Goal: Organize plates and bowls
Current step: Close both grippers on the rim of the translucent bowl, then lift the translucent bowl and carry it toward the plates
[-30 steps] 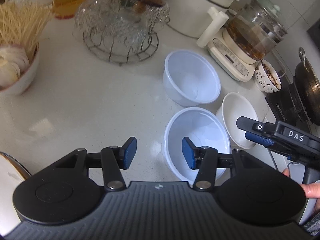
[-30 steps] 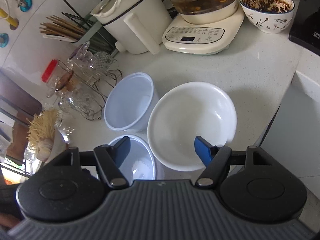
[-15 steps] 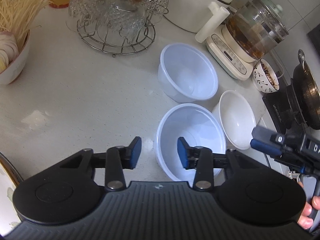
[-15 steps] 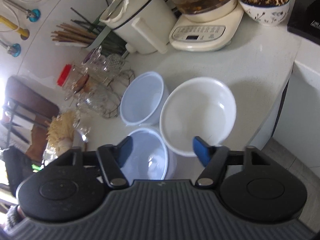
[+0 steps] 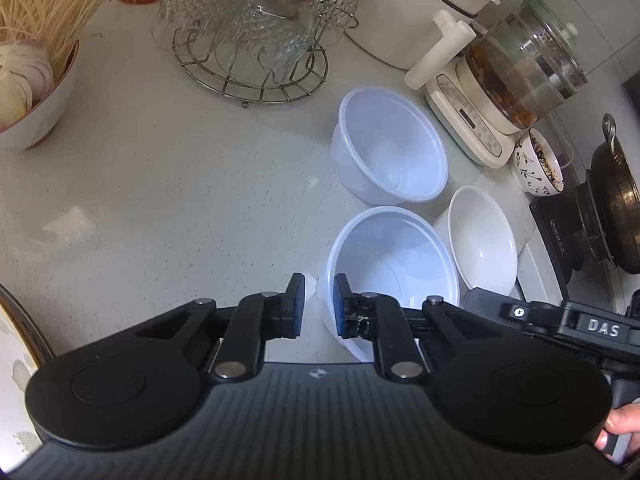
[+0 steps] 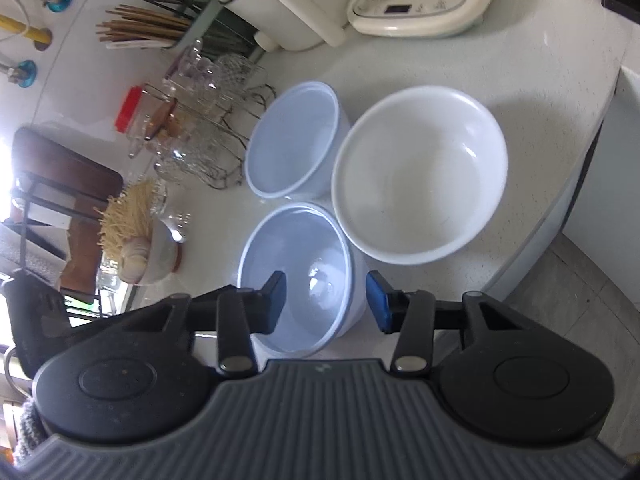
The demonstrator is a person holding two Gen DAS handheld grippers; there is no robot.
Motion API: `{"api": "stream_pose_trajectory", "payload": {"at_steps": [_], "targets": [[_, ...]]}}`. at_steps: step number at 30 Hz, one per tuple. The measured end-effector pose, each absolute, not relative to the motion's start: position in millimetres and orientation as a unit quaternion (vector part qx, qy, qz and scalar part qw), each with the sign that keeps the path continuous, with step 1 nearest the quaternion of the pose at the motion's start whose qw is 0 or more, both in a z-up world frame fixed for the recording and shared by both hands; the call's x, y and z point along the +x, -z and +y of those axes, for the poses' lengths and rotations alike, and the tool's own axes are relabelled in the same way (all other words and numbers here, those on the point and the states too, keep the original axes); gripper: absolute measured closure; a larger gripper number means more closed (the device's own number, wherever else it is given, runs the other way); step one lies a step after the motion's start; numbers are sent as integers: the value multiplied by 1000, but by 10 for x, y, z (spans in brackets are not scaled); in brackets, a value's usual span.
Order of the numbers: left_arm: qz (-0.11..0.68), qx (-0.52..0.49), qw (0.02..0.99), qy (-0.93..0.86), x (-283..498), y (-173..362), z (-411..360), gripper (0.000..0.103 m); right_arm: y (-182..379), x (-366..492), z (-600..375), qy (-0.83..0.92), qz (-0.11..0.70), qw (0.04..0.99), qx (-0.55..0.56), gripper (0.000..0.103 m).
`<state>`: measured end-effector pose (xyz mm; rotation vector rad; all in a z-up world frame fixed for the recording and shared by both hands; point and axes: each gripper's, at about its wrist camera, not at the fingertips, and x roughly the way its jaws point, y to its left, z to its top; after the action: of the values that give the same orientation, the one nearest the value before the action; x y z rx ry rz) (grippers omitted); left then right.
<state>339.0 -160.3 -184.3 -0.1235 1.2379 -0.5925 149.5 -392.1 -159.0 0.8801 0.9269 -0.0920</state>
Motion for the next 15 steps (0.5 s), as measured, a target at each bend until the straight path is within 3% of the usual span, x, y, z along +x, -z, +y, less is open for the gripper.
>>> {"api": "stream_pose_trajectory", "payload": {"at_steps": [5,10,15], "targets": [[572,-52,772,271,3386,1824,-1621,90,1666,1530,-3906,43,442,794,416,59],[572,-56,772,272,3370,1829,-1609,93,1709,1583,-3904,43,453,791,410,75],[571,-58,770,277,3321,1825,-1600,95,1763,1594,-3898,33,459,785,415,84]]}}
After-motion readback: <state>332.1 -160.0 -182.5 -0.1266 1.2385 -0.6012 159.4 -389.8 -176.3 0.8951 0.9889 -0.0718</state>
